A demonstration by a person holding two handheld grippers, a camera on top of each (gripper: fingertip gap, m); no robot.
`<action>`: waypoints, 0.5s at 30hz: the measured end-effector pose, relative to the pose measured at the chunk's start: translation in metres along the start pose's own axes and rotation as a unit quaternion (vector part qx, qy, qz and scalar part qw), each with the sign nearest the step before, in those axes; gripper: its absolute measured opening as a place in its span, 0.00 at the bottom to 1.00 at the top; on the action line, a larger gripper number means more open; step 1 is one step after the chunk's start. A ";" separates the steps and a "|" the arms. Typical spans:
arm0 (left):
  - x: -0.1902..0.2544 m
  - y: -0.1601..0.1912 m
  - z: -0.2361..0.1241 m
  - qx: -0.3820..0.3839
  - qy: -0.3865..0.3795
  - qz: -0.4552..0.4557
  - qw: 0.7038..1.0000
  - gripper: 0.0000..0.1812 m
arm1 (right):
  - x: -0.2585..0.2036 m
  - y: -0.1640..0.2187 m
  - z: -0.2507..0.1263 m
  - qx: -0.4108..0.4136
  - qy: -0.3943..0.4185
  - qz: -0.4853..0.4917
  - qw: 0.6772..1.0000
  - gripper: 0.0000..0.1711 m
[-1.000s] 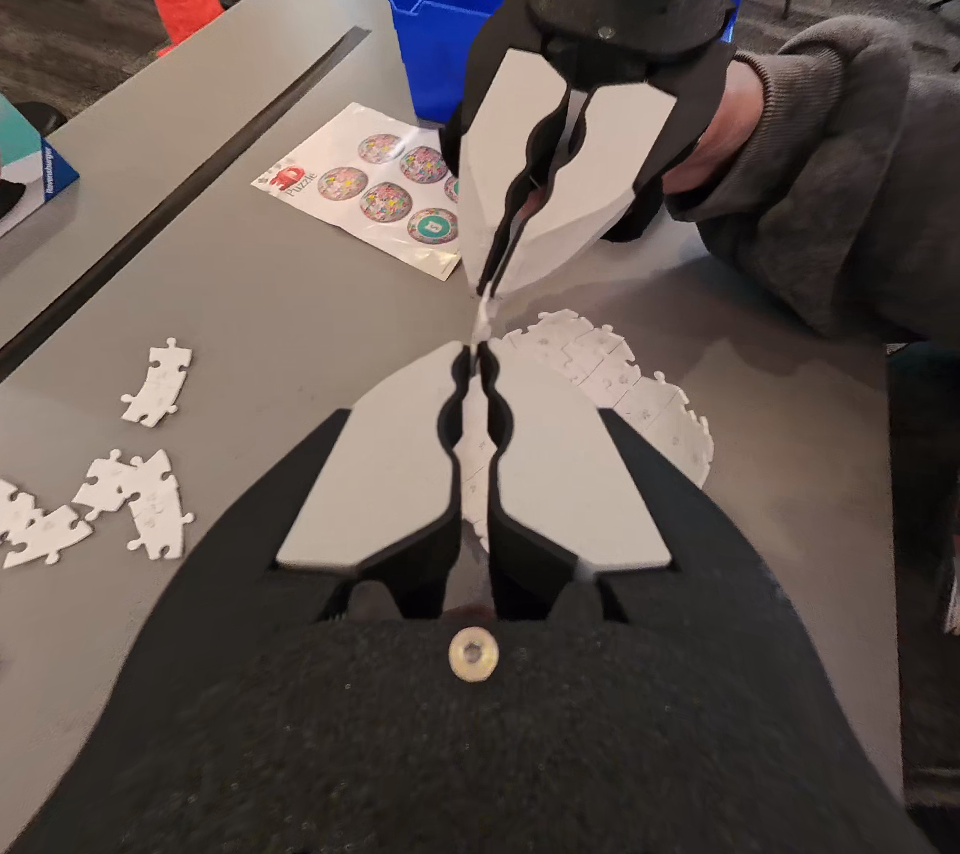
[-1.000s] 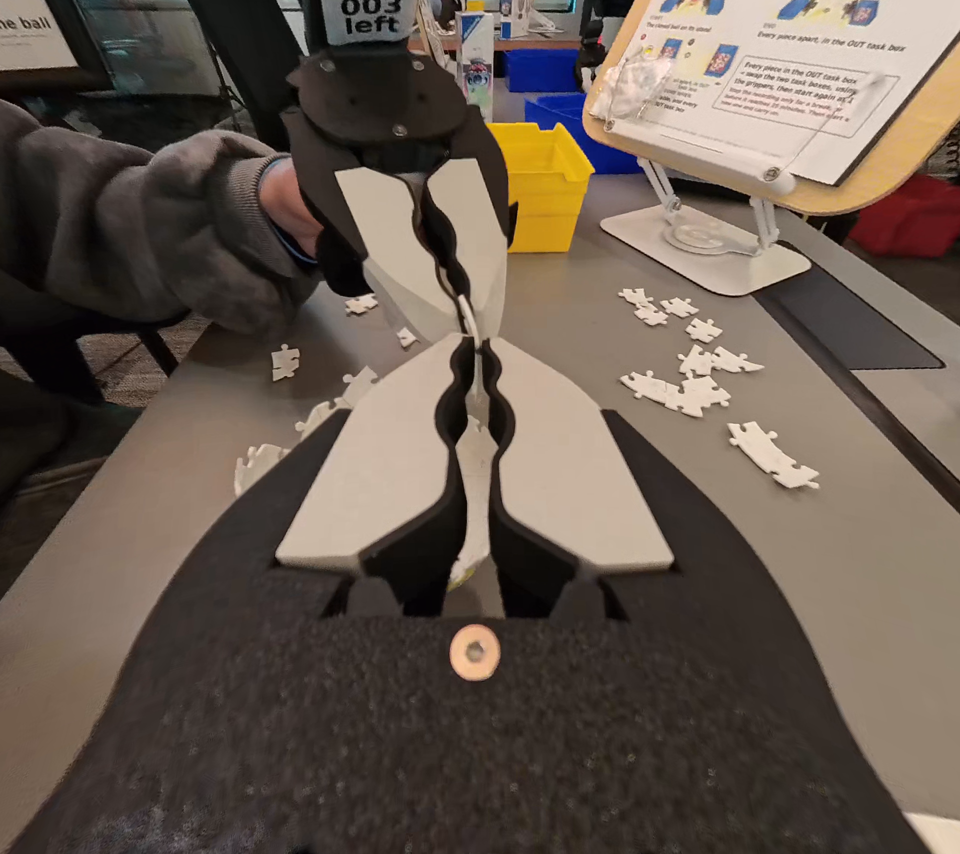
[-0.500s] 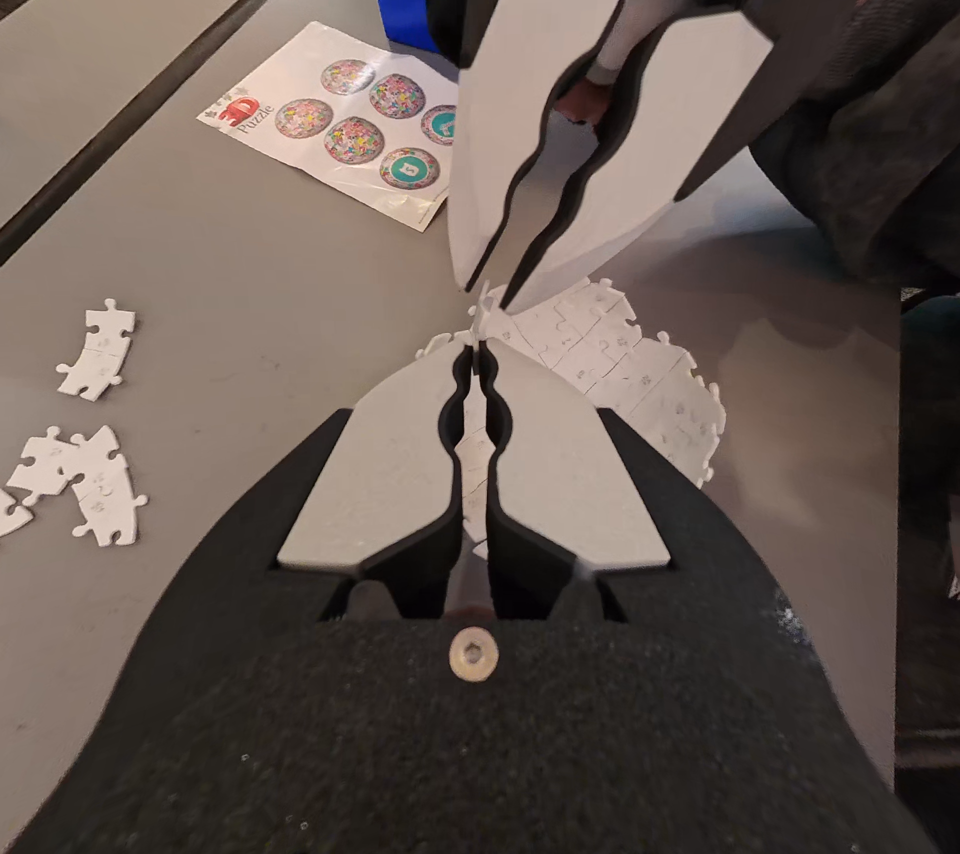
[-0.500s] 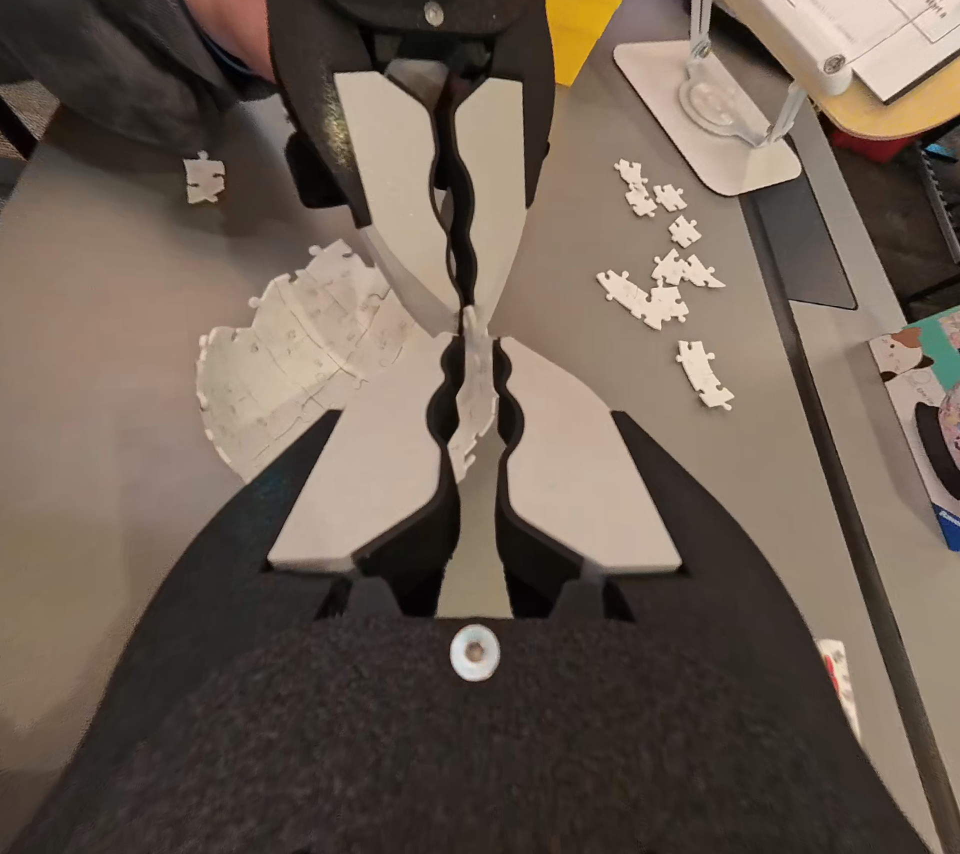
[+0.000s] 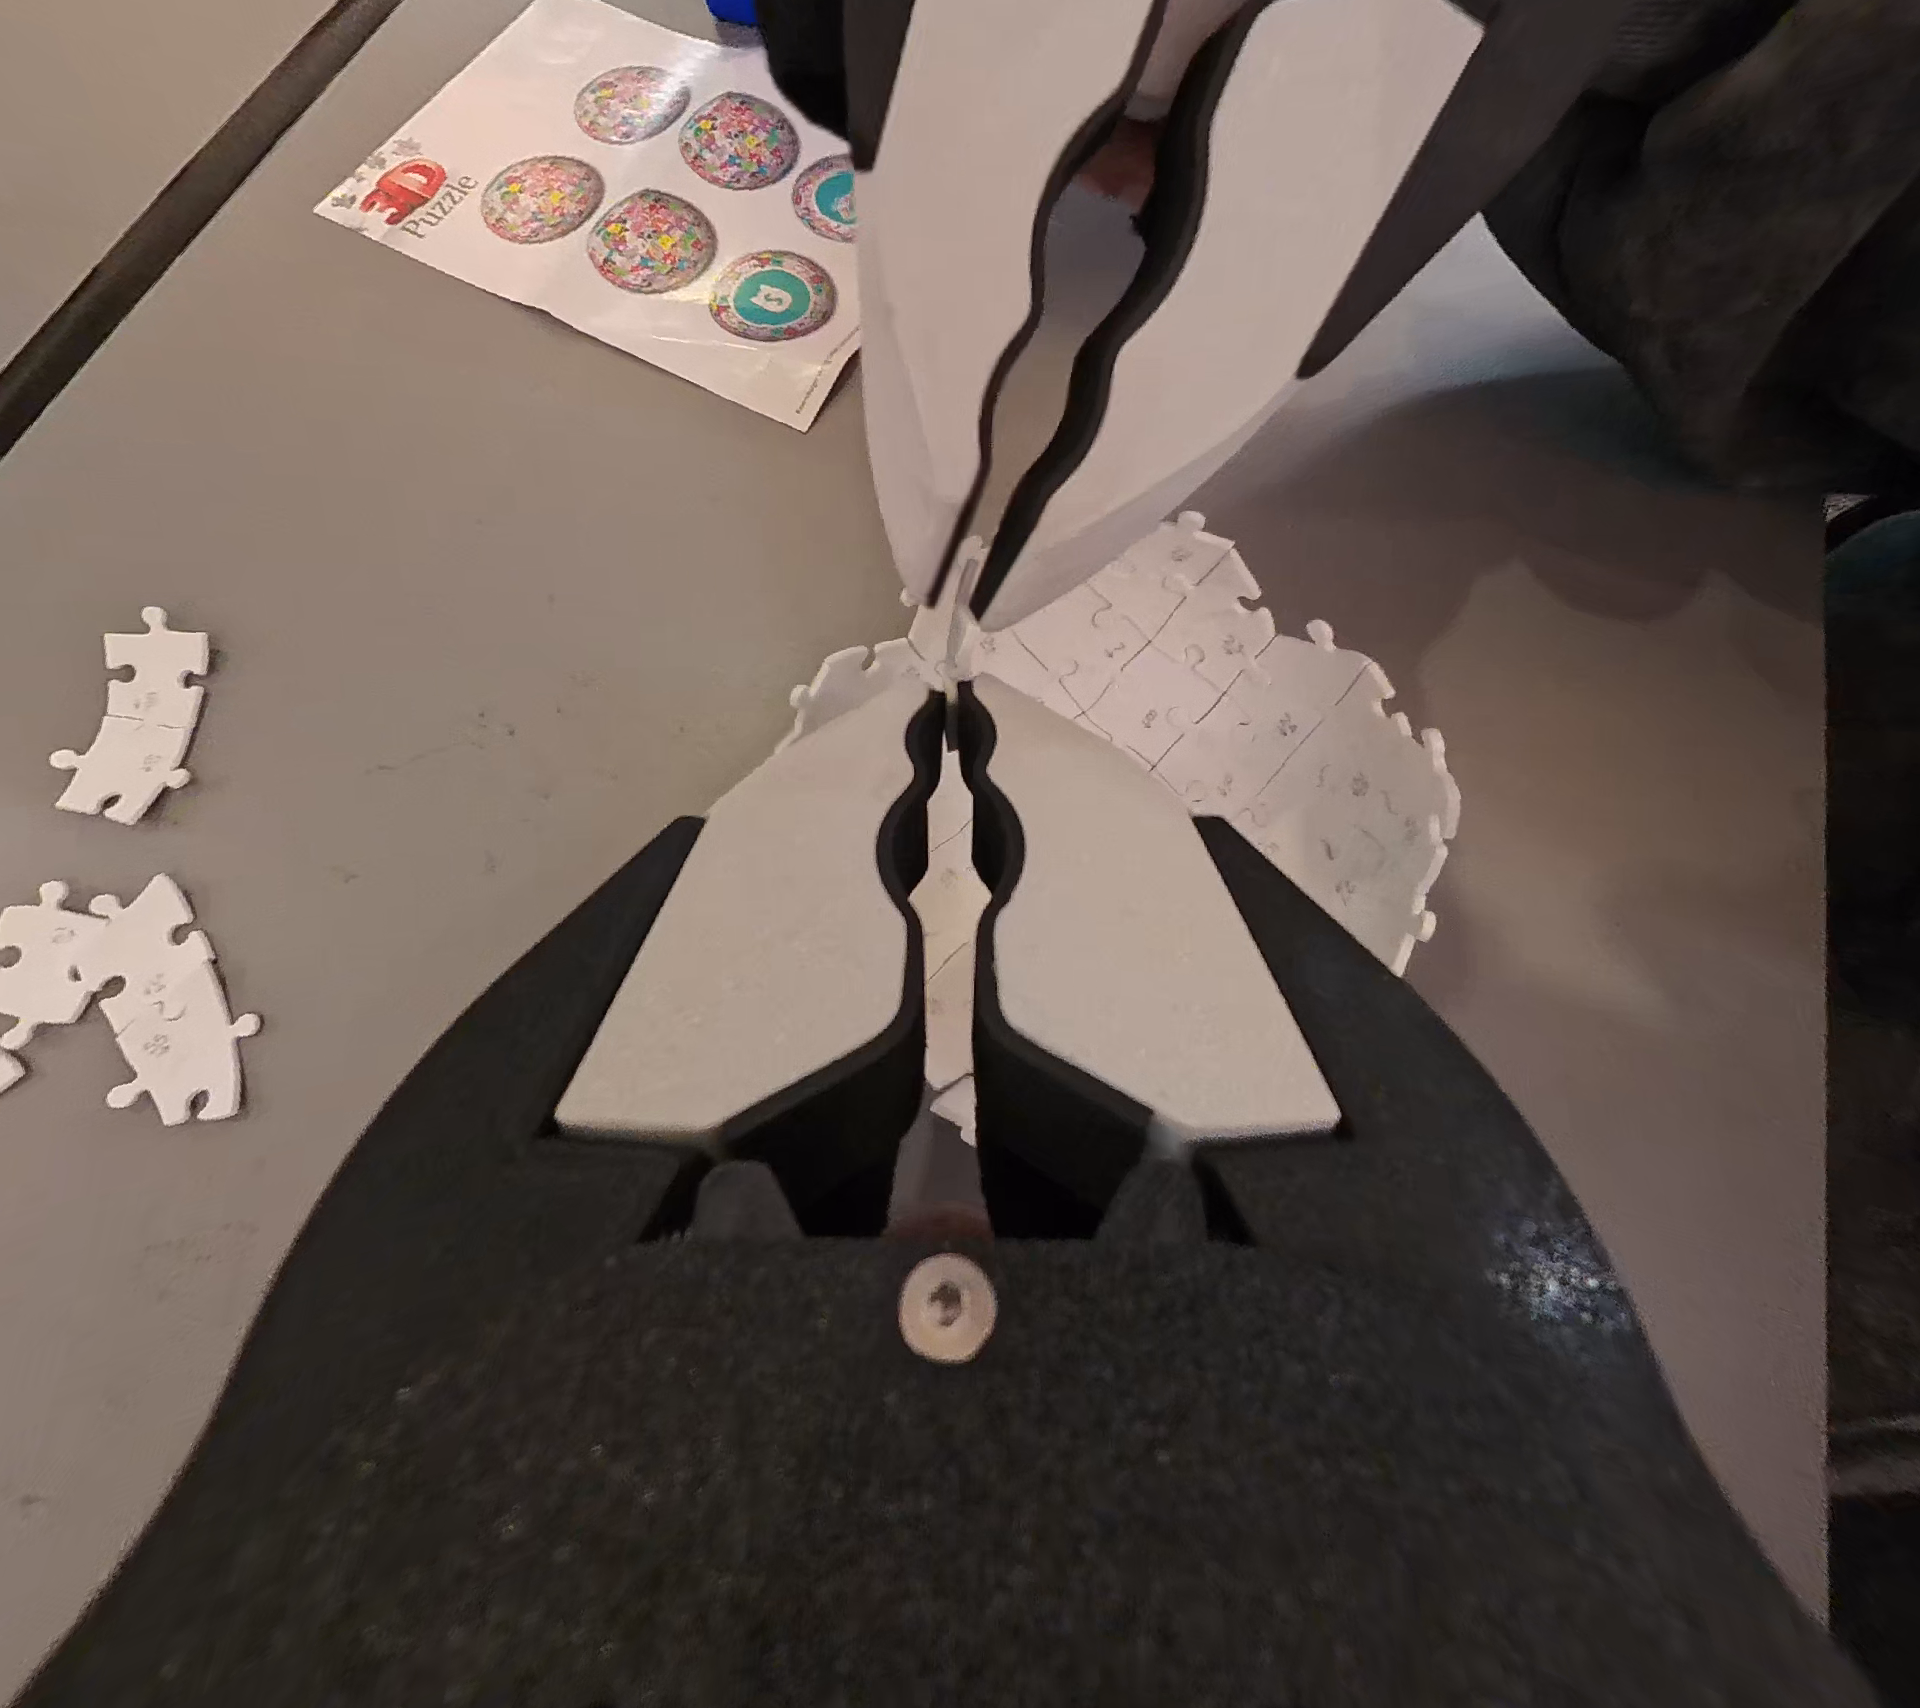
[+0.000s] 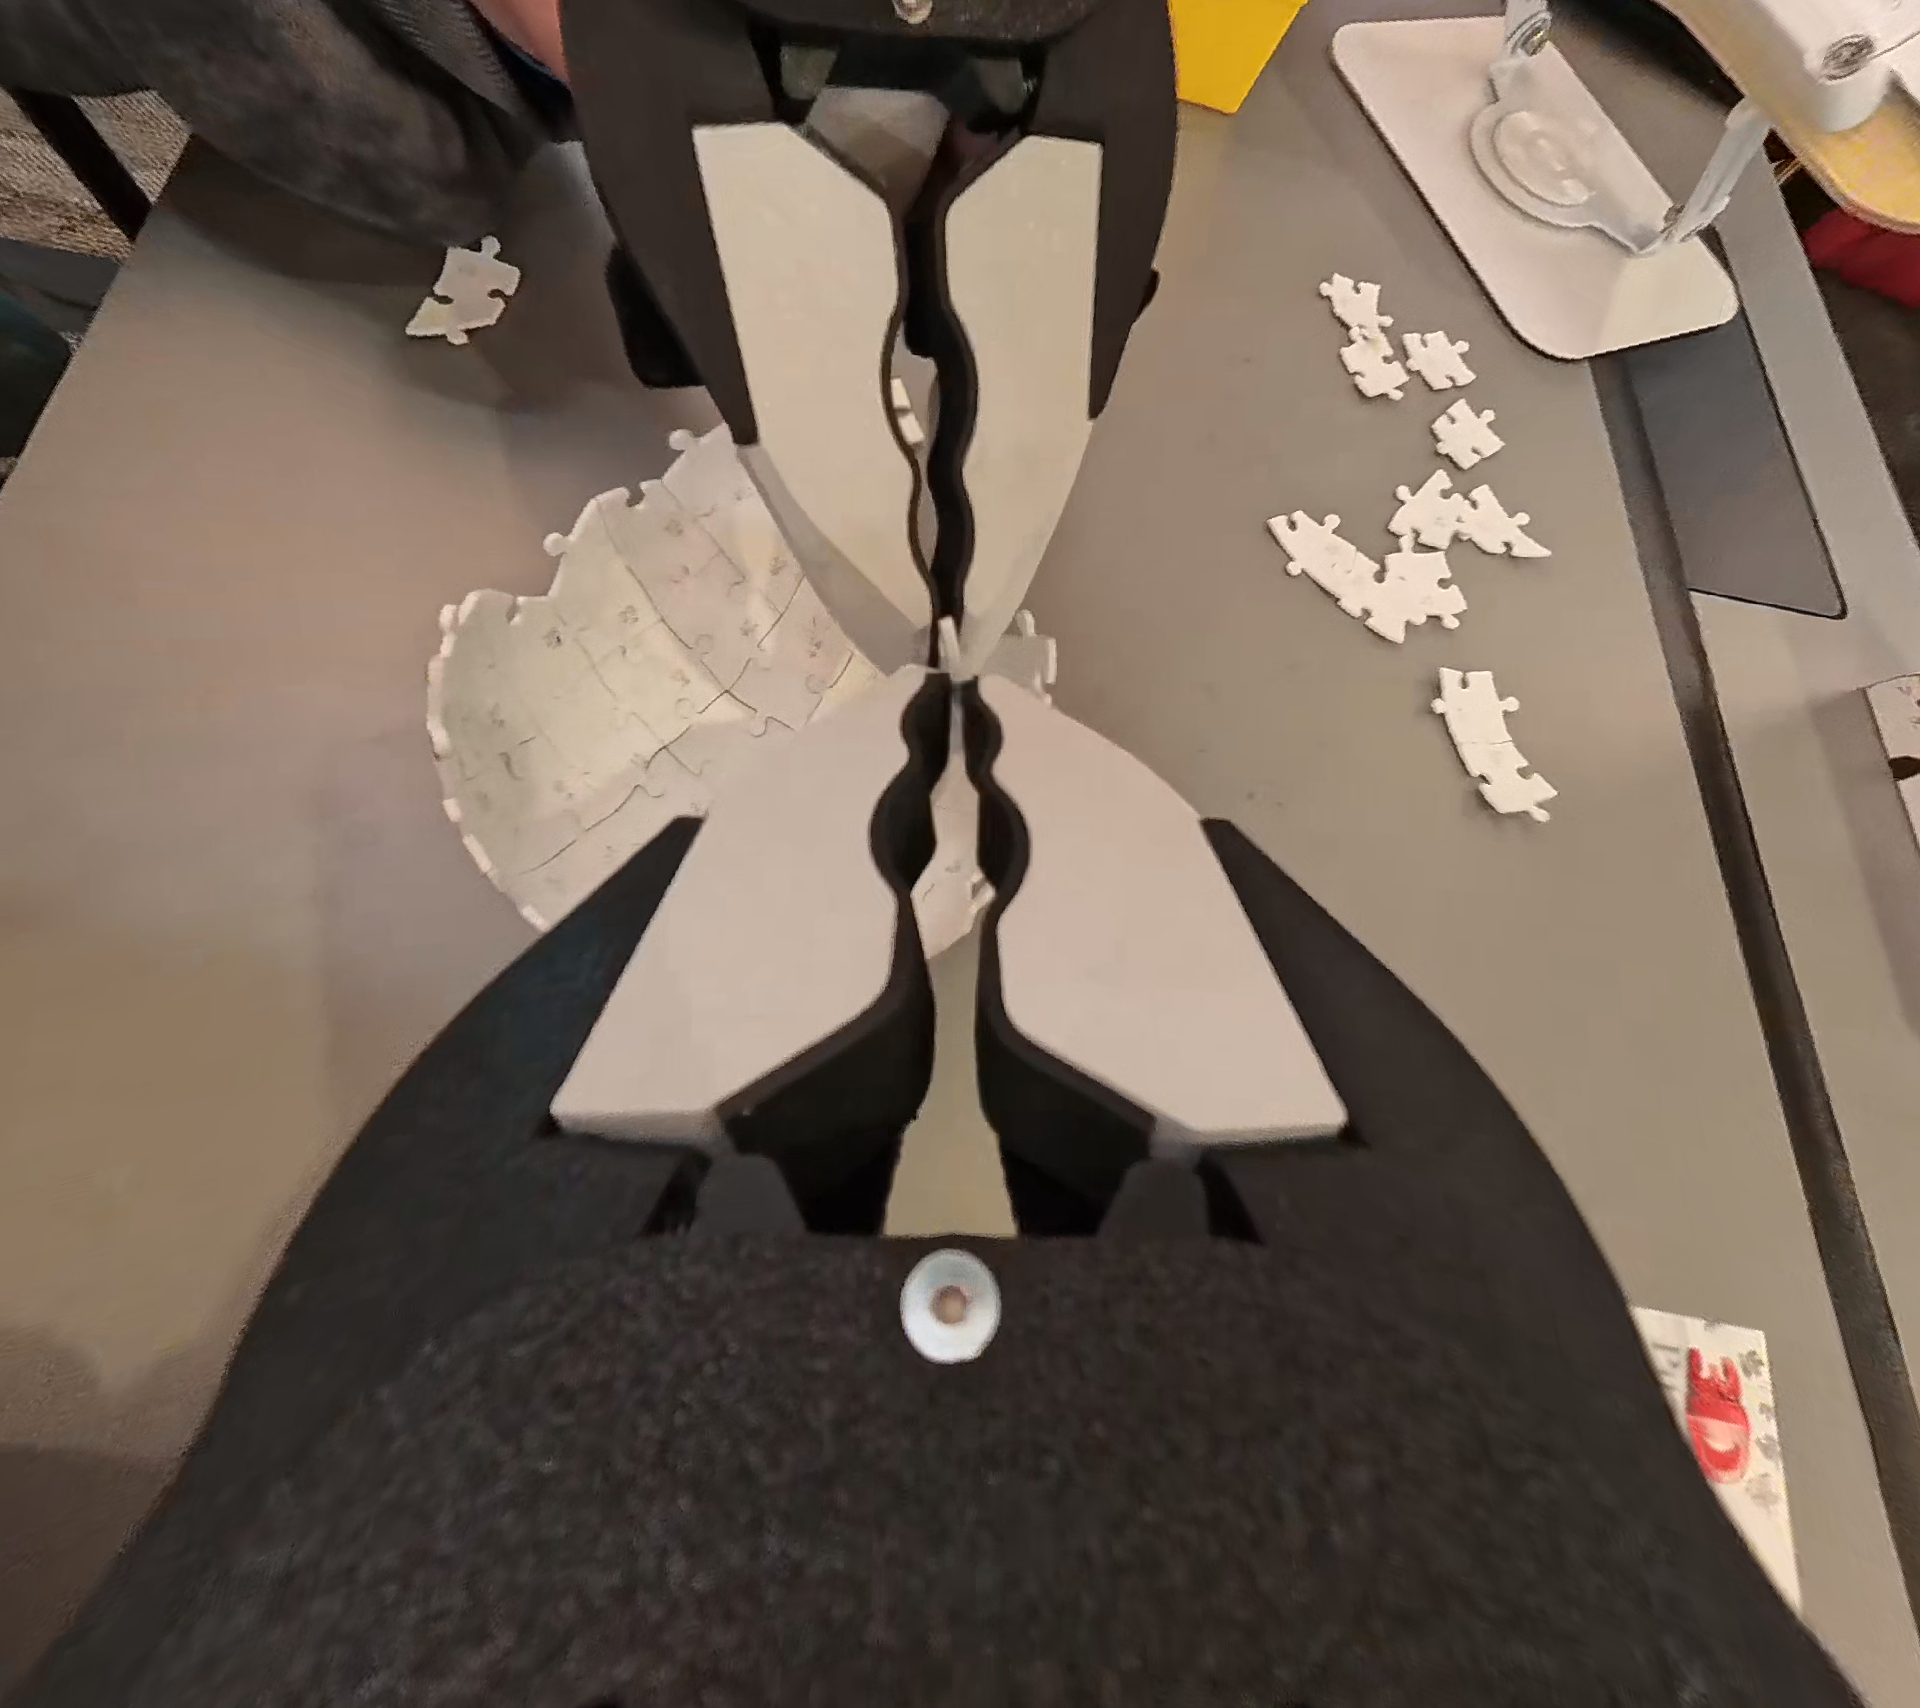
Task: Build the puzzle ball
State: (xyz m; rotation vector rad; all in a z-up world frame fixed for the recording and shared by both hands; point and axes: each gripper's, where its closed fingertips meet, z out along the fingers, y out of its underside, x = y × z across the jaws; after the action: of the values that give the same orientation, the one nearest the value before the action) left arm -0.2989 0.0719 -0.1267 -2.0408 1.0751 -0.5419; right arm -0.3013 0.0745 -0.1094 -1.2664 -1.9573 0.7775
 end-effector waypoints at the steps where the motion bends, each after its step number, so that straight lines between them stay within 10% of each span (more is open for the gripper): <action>1: -0.001 0.001 0.000 -0.004 -0.003 0.003 1.000 0.01 | 0.000 0.001 0.001 -0.003 0.000 0.000 1.000 0.01; 15: -0.043 0.017 -0.020 -0.025 -0.053 -0.042 0.997 0.15 | 0.029 0.021 0.013 -0.098 0.058 0.007 0.993 0.01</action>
State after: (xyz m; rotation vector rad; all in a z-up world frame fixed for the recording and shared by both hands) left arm -0.3452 0.0928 -0.1283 -2.1420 0.9518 -0.4466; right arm -0.3090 0.1073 -0.1272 -1.4074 -1.9687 0.5145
